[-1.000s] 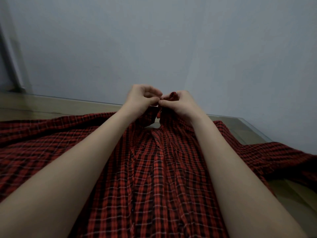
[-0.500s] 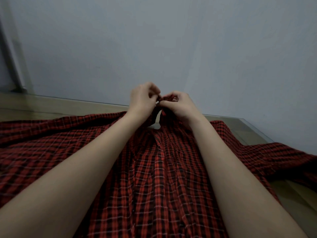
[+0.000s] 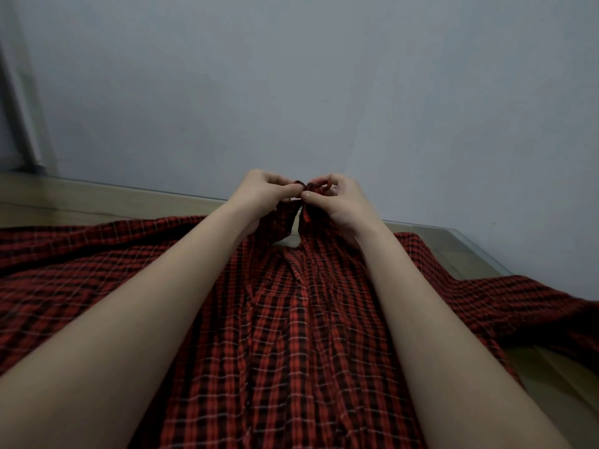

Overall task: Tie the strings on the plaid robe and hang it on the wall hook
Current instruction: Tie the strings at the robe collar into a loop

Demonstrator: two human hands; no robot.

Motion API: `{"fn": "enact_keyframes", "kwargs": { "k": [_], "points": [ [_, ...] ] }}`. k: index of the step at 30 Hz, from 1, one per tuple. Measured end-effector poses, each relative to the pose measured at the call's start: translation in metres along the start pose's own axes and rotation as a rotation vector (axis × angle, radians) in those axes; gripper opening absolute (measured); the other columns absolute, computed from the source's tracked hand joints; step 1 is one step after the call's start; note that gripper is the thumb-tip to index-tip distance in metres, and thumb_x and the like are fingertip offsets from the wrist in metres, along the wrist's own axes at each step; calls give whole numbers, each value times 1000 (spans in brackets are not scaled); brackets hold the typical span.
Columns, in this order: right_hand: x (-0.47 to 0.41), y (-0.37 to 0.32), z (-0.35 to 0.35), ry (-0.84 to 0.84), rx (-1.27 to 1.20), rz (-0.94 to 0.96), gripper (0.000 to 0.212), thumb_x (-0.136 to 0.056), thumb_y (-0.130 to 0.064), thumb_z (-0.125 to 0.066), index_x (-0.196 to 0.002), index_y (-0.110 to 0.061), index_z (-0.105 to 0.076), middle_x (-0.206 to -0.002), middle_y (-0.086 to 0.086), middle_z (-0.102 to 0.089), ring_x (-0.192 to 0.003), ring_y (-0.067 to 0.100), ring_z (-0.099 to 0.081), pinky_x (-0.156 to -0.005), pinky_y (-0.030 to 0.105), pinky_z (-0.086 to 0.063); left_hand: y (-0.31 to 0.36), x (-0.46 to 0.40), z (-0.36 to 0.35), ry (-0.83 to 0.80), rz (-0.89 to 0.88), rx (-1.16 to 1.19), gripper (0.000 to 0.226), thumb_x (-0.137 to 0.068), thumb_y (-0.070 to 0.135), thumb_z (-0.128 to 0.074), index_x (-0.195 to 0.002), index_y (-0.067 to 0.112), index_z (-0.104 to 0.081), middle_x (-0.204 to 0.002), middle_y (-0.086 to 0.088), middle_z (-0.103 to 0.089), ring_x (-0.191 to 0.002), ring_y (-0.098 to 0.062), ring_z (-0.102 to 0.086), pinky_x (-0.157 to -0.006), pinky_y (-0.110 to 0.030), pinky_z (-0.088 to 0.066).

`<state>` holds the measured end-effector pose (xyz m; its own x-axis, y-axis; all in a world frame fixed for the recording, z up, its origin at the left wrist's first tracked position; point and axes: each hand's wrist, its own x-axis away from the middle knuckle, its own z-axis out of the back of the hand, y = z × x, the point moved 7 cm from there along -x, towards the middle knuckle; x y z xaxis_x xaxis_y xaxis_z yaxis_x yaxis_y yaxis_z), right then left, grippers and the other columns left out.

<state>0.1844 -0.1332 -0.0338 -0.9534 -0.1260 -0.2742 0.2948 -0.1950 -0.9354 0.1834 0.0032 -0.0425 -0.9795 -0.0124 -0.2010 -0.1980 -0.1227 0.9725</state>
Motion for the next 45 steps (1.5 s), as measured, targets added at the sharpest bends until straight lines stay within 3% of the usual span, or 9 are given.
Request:
{"fn": "enact_keyframes", "kwargs": {
  "k": [3,7,11,17,29,34,38,42,45],
  "points": [
    [0,0,-1,-1,16,0,18,-79,-1,-69,-81,-15,-57,-77,12,-65,-65,24,-64,-67,34,-54,0,-1,-1,-3,-38,-17,17,-84,10,-65,-68,17,-60,-65,-2,-57,-59,-10,-50,-45,-13,-37],
    [2,1,-3,31,133,-22,17,-75,-3,-64,-77,-16,-54,-67,9,-59,-68,29,-62,-69,46,-53,5,-2,-5,61,-133,-258,17,-84,10,-63,-69,15,-58,-77,-12,-66,-72,-22,-60,-72,-30,-50],
    [4,2,-6,15,141,-26,18,-76,-3,-63,-76,-17,-53,-63,4,-56,-54,16,-55,-54,26,-47,6,-2,-6,143,-180,-439,4,-85,11,-59,-82,10,-61,-94,-18,-70,-90,-30,-65,-82,-39,-51],
    [5,11,1,4,-148,-85,9,-88,-15,-62,-82,-14,-69,-76,4,-69,-62,8,-65,-54,16,-50,-12,-5,1,-42,-1,18,18,-86,10,-62,-70,16,-56,-45,9,-63,-41,5,-57,-48,-16,-36],
    [11,57,-12,261,-611,-543,24,-94,-8,-48,-71,-11,-55,-54,0,-62,-64,14,-53,-49,19,-44,-25,4,-25,-197,61,150,27,-89,0,-45,-68,16,-48,-70,-2,-50,-66,-9,-49,-54,-17,-37],
    [14,55,-15,305,-627,-549,29,-96,-3,-42,-68,-8,-49,-69,6,-50,-60,16,-47,-26,12,-36,-33,6,-27,-209,66,232,27,-89,-1,-45,-68,15,-47,-73,-2,-50,-73,-10,-50,-67,-21,-42],
    [10,61,-12,311,-651,-495,24,-95,-5,-48,-72,-8,-53,-66,6,-58,-61,17,-54,-41,22,-48,-35,5,-25,-182,52,225,27,-90,2,-47,-68,17,-47,-73,0,-51,-72,-10,-51,-66,-21,-42],
    [2,58,0,247,-615,-325,24,-95,-4,-47,-75,-15,-56,-46,-8,-65,-46,3,-63,-46,15,-48,-28,0,-17,-40,-28,177,24,-92,6,-51,-71,18,-49,-74,1,-54,-69,-7,-54,-64,-16,-46],
    [-1,54,9,245,-560,-268,17,-94,-4,-50,-82,-13,-59,-63,-5,-69,-58,4,-64,-55,16,-48,-26,-8,-7,85,-56,54,19,-90,12,-56,-74,21,-53,-78,1,-57,-74,-15,-58,-79,-30,-51]
  ]
}}
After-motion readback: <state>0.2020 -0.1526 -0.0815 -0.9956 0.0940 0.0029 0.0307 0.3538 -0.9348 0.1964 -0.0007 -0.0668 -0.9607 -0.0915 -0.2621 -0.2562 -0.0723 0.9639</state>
